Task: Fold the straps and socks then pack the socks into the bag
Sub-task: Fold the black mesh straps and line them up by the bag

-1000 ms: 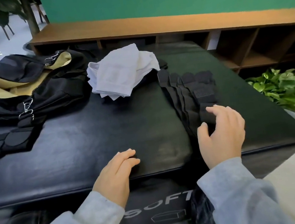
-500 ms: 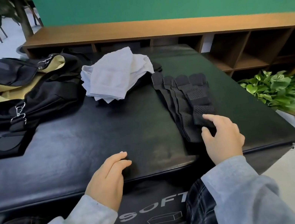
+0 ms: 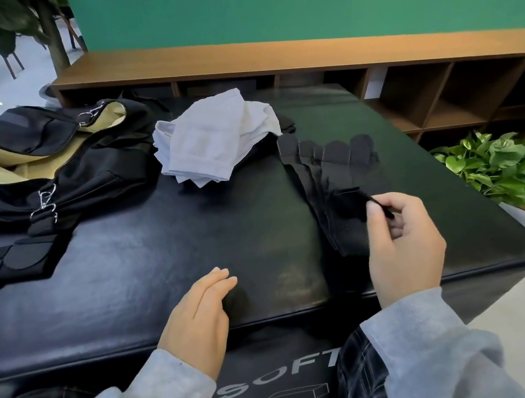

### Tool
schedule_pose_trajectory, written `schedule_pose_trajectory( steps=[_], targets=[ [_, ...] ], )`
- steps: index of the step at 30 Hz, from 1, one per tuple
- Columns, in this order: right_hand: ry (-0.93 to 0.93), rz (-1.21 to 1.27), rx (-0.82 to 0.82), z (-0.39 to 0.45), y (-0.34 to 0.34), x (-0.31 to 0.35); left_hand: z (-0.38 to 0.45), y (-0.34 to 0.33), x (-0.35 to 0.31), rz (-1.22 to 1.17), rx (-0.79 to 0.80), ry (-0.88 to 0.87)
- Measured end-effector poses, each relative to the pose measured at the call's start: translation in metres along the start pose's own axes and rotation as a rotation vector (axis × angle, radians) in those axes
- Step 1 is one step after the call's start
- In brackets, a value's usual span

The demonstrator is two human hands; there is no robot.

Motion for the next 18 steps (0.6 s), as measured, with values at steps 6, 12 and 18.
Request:
schedule_pose_trajectory(
  steps=[6, 12, 18],
  targets=[
    [0.274, 0.021, -0.006, -0.022, -0.018, 0.021, 0.001, 0.001, 0.000, 0.006, -0.020, 0.024],
    [0.349, -0.010, 0.075, -0.034, -0.035, 0.020, 0.000, 0.001, 0.001, -0.021, -0.009, 0.057],
    [0.463, -0.037, 0.152, -0.051, -0.052, 0.022, 0.001, 0.002, 0.003, -0.035, 0.000, 0.131]
  ],
)
Point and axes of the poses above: each hand's wrist, its own z-axis towards the middle knuckle, its own y-axis out of the back of the hand, x = y × z, the point moved 7 cm from there along z, towards the middle knuckle, and after that the axes turned 9 degrees about -z, right-handed, at the moved point
